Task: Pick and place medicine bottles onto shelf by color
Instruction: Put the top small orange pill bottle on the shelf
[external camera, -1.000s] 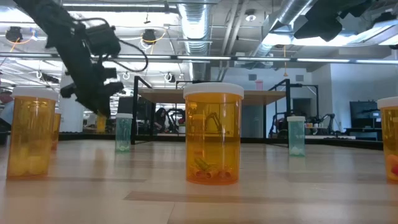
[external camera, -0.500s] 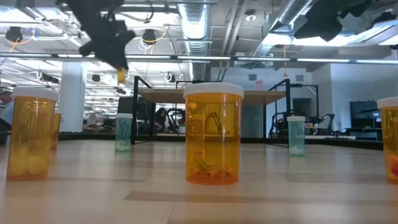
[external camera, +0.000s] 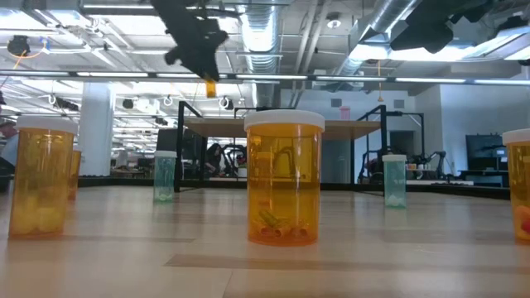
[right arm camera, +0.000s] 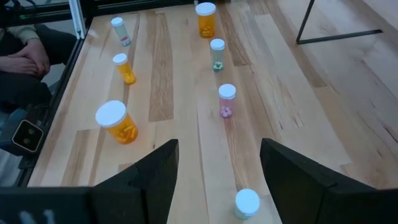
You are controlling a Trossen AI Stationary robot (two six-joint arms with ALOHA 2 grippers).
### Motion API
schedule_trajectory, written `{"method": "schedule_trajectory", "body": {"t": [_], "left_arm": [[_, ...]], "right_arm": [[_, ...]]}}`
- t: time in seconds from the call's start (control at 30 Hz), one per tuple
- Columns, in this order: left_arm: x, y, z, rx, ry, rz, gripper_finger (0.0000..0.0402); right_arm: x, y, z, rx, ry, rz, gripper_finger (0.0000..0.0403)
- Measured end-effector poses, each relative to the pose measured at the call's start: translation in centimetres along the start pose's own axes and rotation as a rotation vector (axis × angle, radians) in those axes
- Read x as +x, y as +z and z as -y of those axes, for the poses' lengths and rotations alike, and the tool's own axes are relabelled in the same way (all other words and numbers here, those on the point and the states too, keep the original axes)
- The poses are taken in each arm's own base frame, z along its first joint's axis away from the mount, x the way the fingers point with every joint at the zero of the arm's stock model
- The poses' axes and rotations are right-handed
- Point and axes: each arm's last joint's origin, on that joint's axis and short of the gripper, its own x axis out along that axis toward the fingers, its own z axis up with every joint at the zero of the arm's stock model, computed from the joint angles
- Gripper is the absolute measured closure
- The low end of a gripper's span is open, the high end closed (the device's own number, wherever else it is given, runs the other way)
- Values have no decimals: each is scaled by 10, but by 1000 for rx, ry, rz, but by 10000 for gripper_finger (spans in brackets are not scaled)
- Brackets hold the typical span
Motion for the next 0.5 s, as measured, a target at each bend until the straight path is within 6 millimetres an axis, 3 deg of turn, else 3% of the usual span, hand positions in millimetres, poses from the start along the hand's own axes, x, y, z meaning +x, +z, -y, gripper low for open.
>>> {"method": "schedule_trajectory", "body": {"t": [0.27,0.5], "left_arm": [[49,13,10,68,-5,-82,302],[70,6,5,64,18,-143,302]], "right_arm": [[1,1,2,6,-11,0,154],[1,1,2,6,-11,-1,154]]}}
